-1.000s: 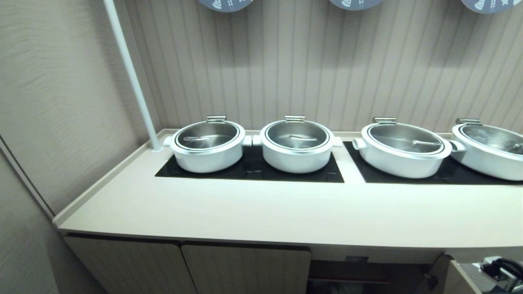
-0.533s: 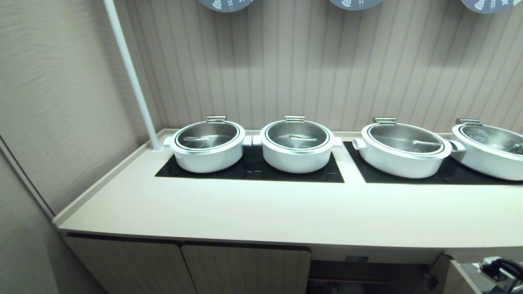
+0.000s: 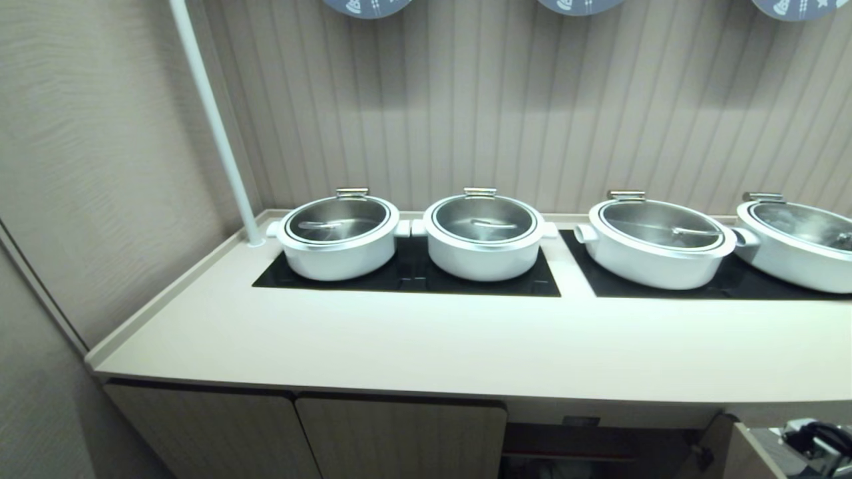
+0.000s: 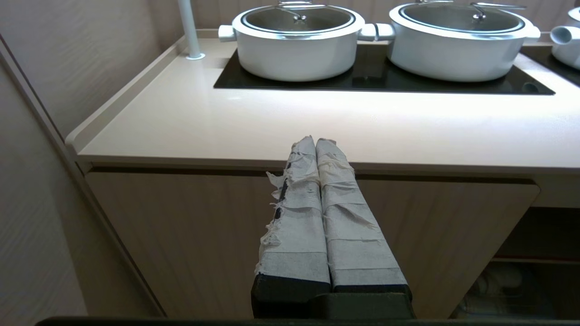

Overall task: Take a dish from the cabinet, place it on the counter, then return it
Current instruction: Put it back into the cabinet

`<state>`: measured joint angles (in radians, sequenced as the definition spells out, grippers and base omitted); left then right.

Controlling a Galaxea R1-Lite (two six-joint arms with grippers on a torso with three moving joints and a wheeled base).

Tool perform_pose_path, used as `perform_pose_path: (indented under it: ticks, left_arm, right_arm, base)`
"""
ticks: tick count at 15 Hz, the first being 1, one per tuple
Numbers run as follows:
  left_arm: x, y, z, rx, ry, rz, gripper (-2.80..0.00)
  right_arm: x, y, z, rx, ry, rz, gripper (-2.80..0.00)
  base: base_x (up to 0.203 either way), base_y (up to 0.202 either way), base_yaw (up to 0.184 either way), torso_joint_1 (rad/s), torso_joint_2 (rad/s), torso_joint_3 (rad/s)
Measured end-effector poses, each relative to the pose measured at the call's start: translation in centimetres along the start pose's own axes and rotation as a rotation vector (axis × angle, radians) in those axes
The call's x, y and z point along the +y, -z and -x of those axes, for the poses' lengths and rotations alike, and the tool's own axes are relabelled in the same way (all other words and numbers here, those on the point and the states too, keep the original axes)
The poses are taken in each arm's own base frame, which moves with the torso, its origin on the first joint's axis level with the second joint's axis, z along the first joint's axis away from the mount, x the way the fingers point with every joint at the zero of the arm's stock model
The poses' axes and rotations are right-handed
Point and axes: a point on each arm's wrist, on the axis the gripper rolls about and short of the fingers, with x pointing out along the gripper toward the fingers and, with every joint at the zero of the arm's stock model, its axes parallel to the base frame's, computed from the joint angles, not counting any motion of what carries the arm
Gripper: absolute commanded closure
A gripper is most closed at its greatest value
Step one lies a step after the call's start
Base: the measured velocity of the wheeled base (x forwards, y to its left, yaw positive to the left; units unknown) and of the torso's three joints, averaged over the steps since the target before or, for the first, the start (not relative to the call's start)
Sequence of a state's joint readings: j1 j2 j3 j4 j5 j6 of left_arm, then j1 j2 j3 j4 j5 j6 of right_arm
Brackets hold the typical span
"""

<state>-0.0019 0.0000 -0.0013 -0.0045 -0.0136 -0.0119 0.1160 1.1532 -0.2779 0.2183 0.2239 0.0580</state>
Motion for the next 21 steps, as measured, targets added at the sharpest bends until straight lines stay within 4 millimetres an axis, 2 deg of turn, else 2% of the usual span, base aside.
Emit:
perform_pose_path:
  ticks: [21]
  left_arm:
    - [0.00,0.01,0.00,0.001,-0.001,0.000,0.00]
  right_arm:
    - [-0.10,0.38,-0.19,0.012,0.020,-0.002,0.00]
  base:
    - [0.000,0.000,0.000,-0.060,0.13,0.068]
